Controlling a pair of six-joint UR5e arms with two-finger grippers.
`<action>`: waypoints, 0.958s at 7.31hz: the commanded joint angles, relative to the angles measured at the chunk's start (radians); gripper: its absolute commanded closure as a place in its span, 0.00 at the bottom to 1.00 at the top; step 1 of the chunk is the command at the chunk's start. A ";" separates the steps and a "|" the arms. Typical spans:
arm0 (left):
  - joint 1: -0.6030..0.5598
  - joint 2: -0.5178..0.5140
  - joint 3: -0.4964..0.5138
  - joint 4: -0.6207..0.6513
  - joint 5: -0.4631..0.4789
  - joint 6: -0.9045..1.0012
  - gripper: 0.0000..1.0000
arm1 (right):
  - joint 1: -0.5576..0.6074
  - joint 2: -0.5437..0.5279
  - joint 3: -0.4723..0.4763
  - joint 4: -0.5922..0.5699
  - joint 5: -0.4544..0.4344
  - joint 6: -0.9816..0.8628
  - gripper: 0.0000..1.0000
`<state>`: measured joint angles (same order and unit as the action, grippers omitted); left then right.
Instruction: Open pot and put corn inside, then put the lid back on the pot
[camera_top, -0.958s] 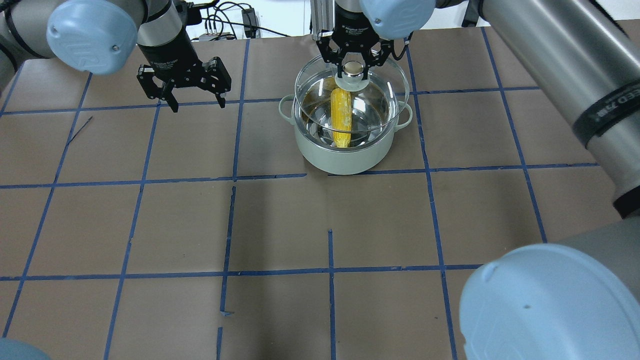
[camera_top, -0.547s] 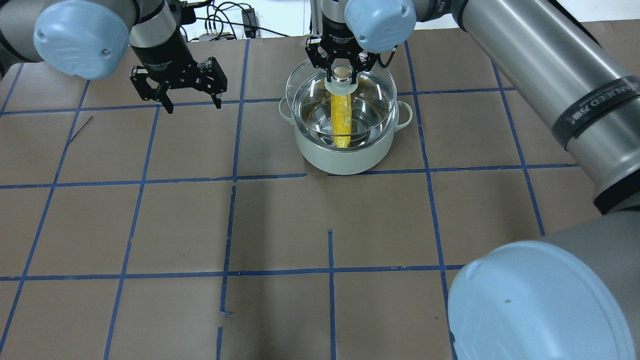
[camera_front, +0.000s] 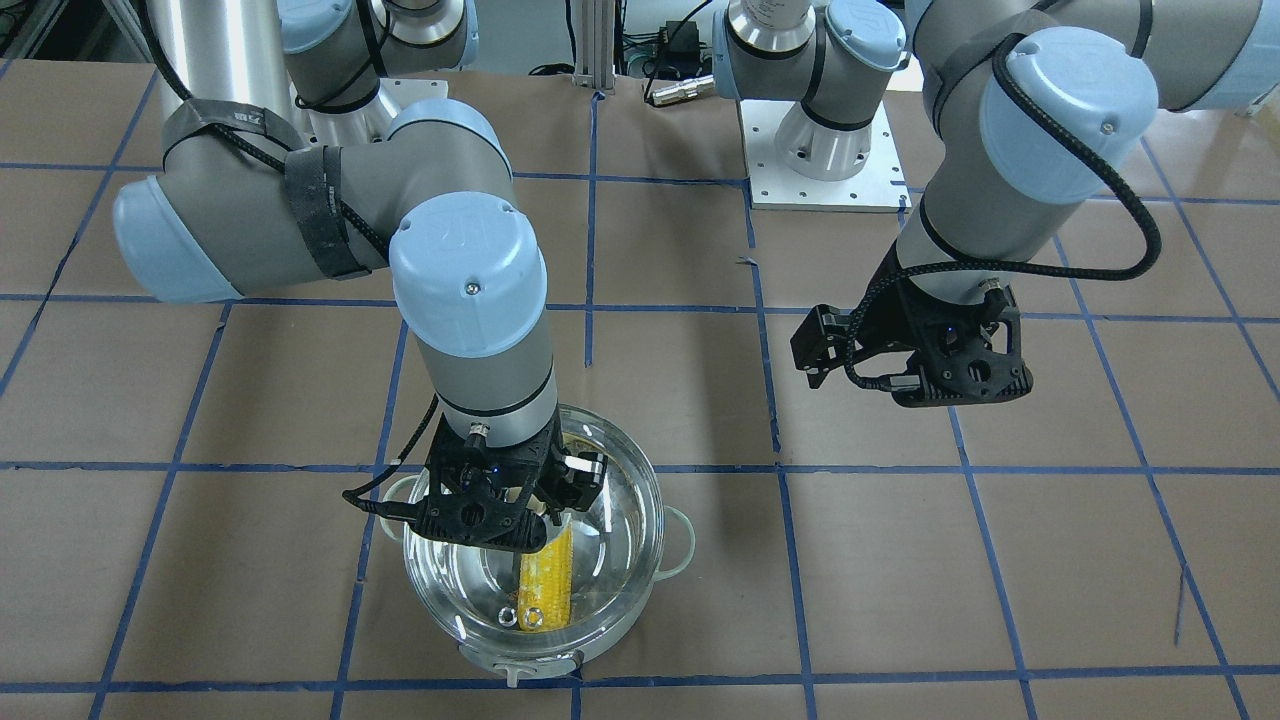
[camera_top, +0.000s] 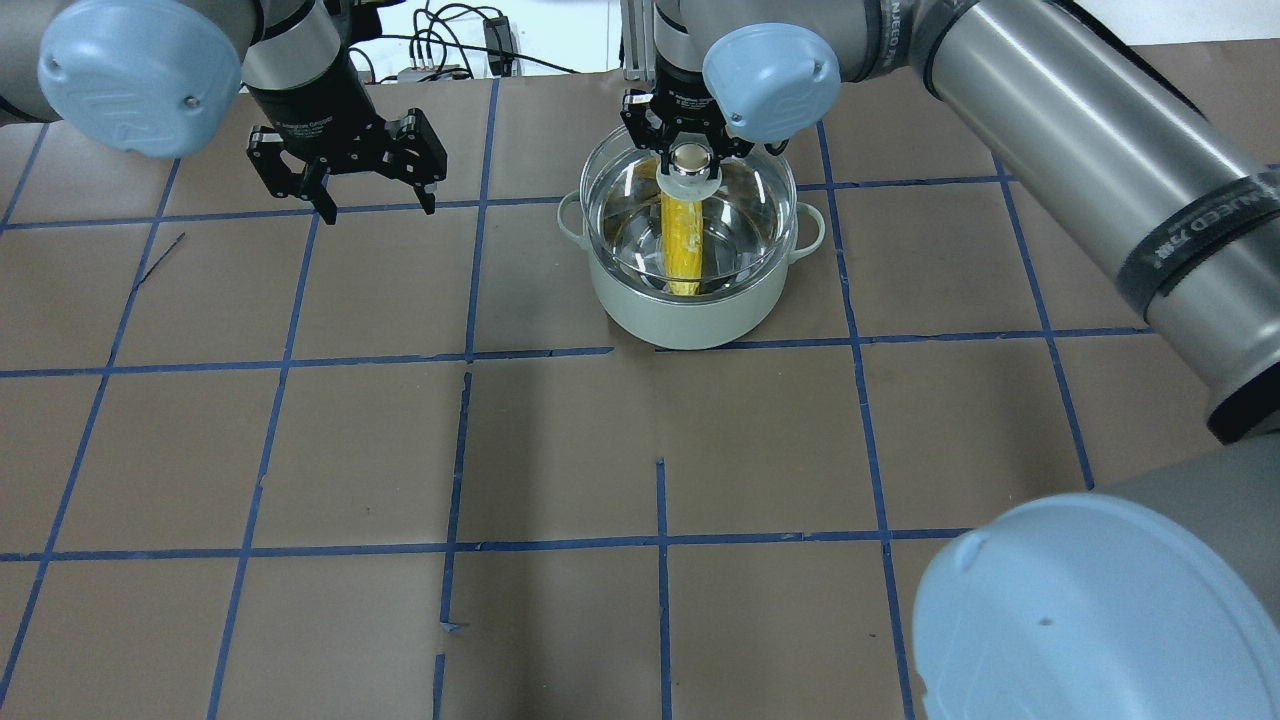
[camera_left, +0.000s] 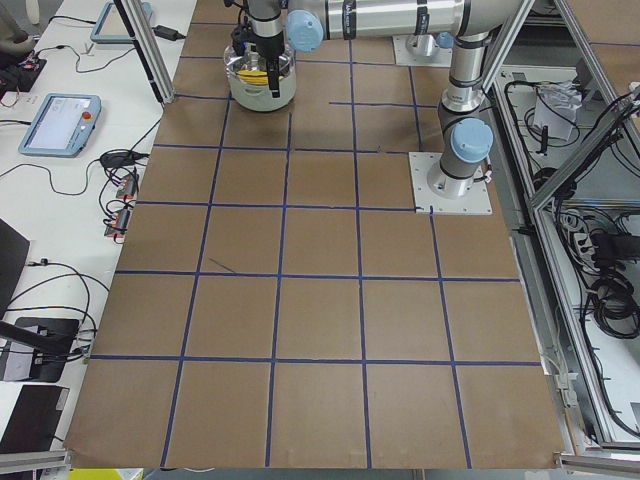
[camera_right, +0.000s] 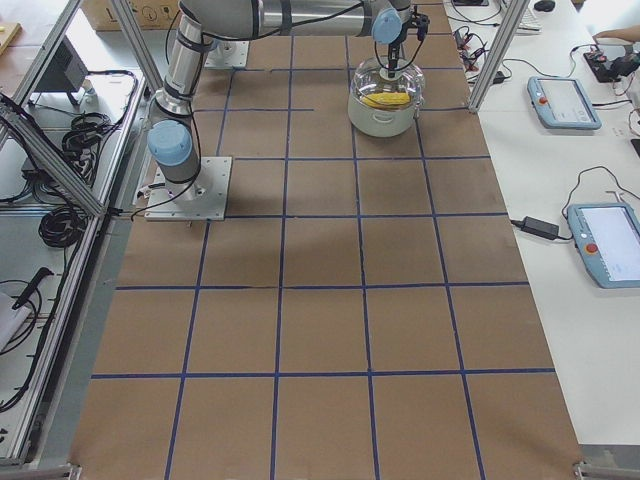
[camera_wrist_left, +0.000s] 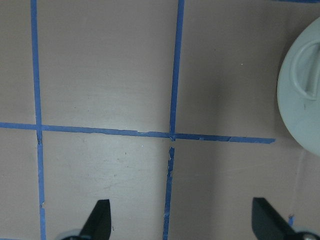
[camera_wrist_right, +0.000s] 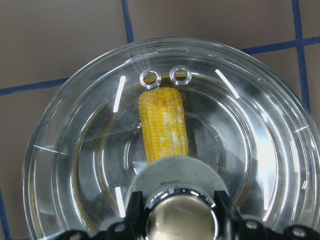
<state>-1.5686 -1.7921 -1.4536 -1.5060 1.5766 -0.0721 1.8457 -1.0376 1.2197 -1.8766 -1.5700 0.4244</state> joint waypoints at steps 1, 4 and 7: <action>0.001 -0.001 -0.001 0.000 -0.003 0.000 0.00 | 0.000 0.002 0.012 -0.024 -0.001 -0.003 0.84; 0.001 -0.003 -0.001 0.000 -0.009 0.001 0.00 | 0.006 -0.005 0.064 -0.024 -0.004 -0.004 0.84; 0.001 -0.003 -0.001 0.000 -0.007 0.001 0.00 | 0.001 -0.006 0.055 -0.024 -0.004 -0.004 0.83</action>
<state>-1.5677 -1.7947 -1.4542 -1.5060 1.5681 -0.0705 1.8484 -1.0426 1.2745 -1.9004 -1.5737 0.4202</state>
